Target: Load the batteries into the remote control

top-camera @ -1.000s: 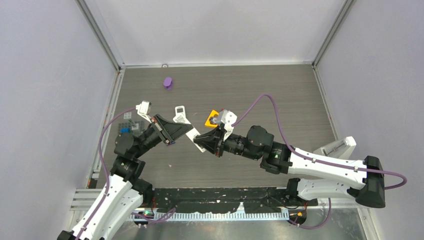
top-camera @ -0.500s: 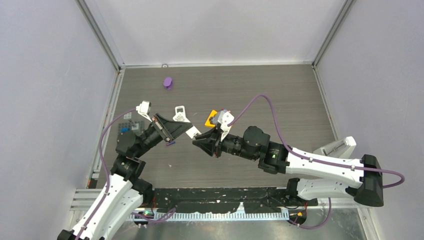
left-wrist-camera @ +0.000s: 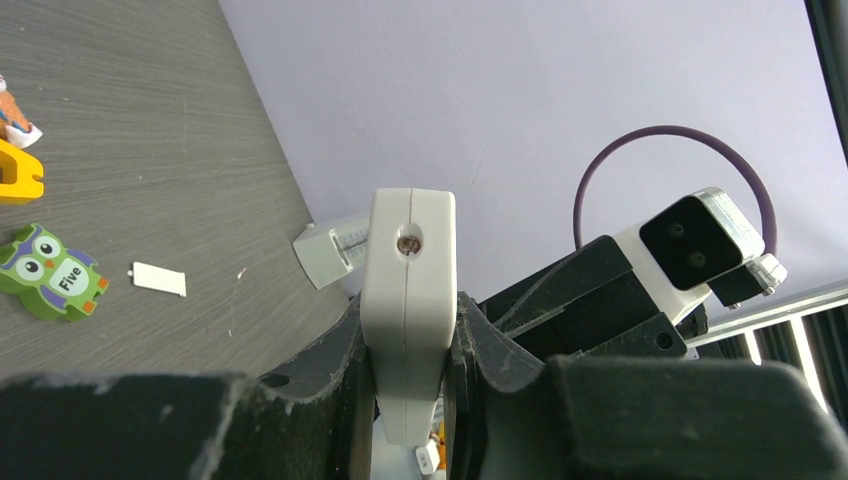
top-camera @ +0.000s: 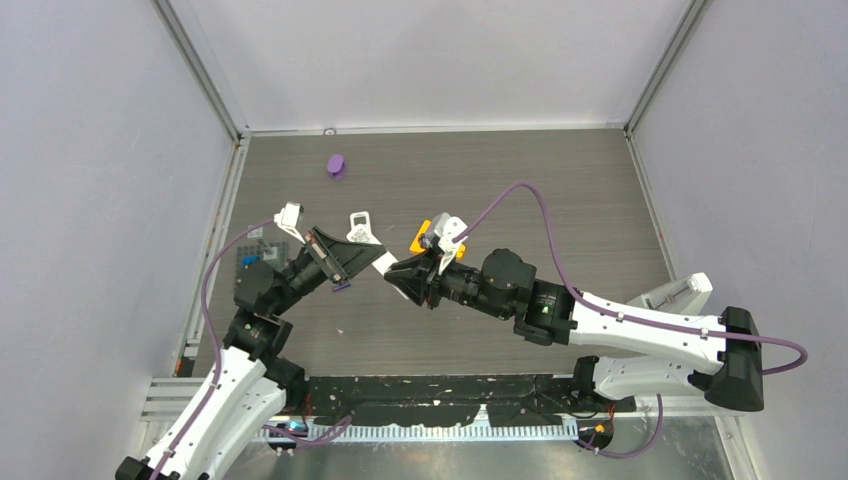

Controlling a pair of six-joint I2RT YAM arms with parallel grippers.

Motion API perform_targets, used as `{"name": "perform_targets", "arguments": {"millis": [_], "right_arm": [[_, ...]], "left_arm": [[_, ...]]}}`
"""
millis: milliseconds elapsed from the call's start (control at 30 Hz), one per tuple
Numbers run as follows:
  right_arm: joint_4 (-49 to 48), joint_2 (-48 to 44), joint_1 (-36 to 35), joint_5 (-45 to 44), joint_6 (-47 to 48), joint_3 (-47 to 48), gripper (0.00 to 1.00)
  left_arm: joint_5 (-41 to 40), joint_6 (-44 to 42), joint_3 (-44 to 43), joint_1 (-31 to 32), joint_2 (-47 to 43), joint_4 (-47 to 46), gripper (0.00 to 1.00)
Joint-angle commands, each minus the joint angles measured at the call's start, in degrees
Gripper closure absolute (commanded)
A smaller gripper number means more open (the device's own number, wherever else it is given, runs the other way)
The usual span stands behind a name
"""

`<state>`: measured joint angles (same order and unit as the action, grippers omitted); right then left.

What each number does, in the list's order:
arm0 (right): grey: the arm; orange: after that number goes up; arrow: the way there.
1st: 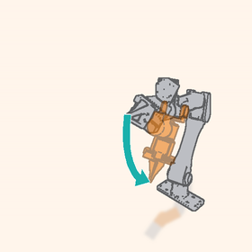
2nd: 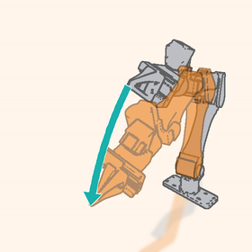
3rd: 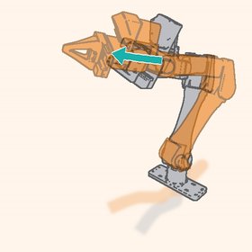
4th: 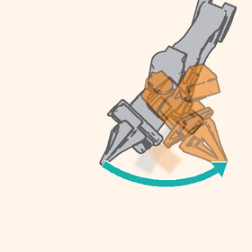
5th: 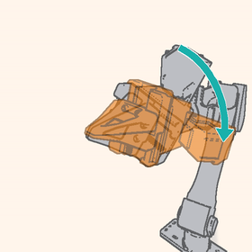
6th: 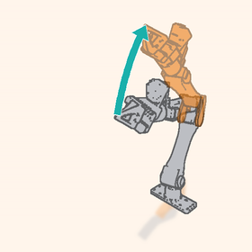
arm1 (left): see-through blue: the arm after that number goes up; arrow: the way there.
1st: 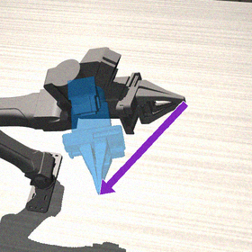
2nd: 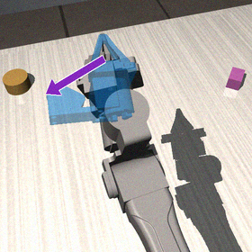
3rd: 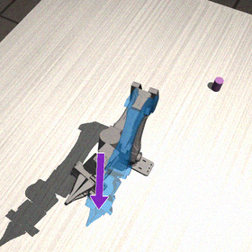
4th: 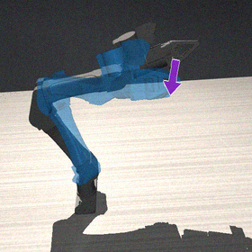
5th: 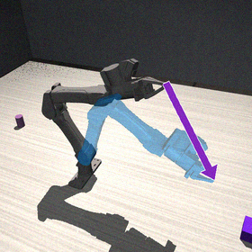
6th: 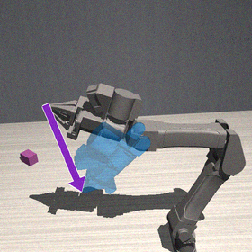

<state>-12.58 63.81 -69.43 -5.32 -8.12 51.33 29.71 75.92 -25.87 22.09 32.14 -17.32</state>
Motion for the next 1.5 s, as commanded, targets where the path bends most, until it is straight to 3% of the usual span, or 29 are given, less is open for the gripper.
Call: {"name": "perform_targets", "arguments": {"millis": [0,200,267,367,667,767,867,1133,1467], "right_arm": [[1.34,0.54,0.26,-3.68,-0.77,2.01,0.68],[2.43,-1.08,0.26,-3.79,-1.73,3.19,0.62],[3.71,-1.9,0.26,-4.18,-2.59,3.93,0.54],[5.12,-3.74,0.26,-5.17,-4.59,5.07,0.33],[21.03,-2.72,2.06,-5.74,-13.3,13.53,0.1],[24.7,0.27,6.34,2.59,-19.35,15.72,0.09],[22.4,2.14,9.75,13.54,-26.28,14.53,0.09],[19.73,4.48,11.0,19.05,-30.6,13.22,0.1],[16.34,5.52,12.48,22.91,-32.97,10.48,0.33]], "left_arm": [[1.84,1.43,-0.5,0.15,-1.21,-5.64,1.0],[1.79,0.92,-0.43,0.15,-1.2,-5.04,1.0],[1.63,0.67,-0.4,0.15,-1.18,-4.96,1.0],[1.44,0.19,-0.19,0.14,-1.25,-5.14,1.0],[2.48,-1.54,1.04,0.15,-1.57,-9.65,1.0],[2.74,-1.65,1.07,0.15,-1.47,-9.79,1.0],[2.75,-1.59,1.16,0.19,-1.68,-9.77,1.0],[2.19,-1.81,1.43,0.15,-2.26,-9.09,1.0],[1.63,-1.73,1.26,0.15,-1.68,-8.17,1.0]]}}
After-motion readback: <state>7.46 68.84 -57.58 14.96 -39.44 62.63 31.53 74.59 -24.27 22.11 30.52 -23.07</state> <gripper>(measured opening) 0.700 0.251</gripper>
